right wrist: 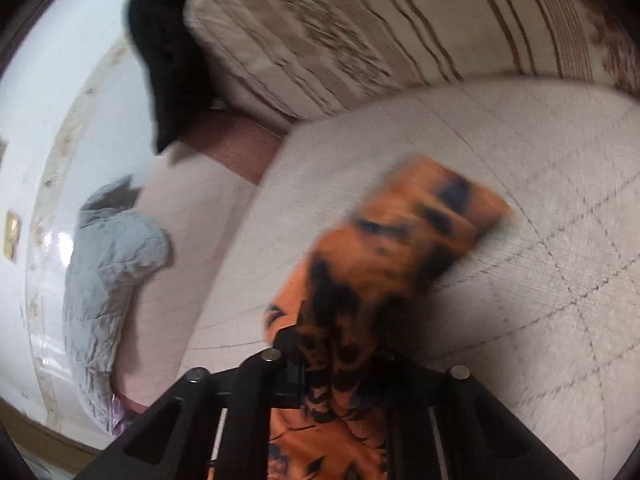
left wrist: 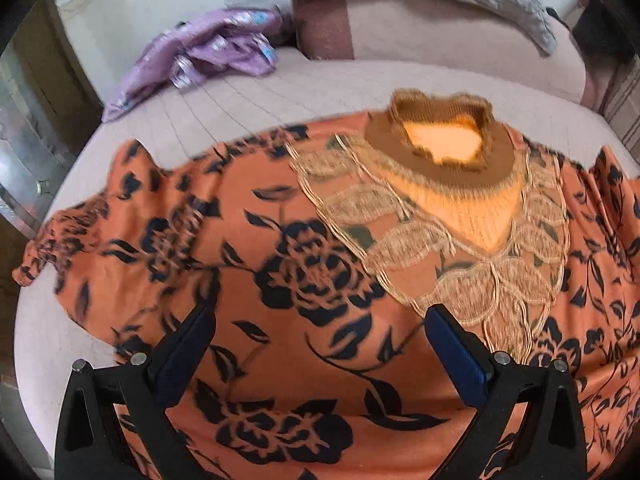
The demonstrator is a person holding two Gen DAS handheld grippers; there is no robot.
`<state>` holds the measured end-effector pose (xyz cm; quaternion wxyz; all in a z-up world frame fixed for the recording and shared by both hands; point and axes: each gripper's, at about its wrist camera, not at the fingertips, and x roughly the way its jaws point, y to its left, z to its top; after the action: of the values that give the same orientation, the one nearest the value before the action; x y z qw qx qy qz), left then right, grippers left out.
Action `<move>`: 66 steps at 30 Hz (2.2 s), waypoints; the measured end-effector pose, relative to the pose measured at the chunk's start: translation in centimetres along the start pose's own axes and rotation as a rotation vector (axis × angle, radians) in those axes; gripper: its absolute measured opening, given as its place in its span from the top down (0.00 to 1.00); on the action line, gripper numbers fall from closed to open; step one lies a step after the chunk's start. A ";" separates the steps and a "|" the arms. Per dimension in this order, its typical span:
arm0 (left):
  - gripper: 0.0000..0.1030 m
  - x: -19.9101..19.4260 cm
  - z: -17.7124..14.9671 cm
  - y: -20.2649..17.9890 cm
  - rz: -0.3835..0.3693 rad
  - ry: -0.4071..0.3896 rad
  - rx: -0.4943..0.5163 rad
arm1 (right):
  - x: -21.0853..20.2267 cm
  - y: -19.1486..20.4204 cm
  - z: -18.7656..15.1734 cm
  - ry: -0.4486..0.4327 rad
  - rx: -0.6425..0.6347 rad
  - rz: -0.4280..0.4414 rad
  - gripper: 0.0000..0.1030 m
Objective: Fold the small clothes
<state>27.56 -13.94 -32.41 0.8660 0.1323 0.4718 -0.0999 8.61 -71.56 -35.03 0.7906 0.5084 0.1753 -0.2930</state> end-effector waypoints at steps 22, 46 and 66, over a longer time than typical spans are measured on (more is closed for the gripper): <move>0.00 -4.2 -0.9 20.7 0.348 -0.119 -0.366 | -3.1 32.0 -37.5 0.560 -0.440 0.521 0.64; 0.00 -8.9 -0.2 7.9 0.065 -0.367 -0.088 | -6.1 20.1 -30.1 0.649 -0.259 0.412 0.18; 0.00 -2.9 1.5 6.4 0.408 -0.167 -0.038 | 2.1 14.8 -29.0 0.717 -0.106 0.154 0.58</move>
<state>29.08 -8.20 -28.31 0.9066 0.1998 0.3637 0.0759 20.31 -41.29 -38.11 0.7241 0.5487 0.4171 -0.0263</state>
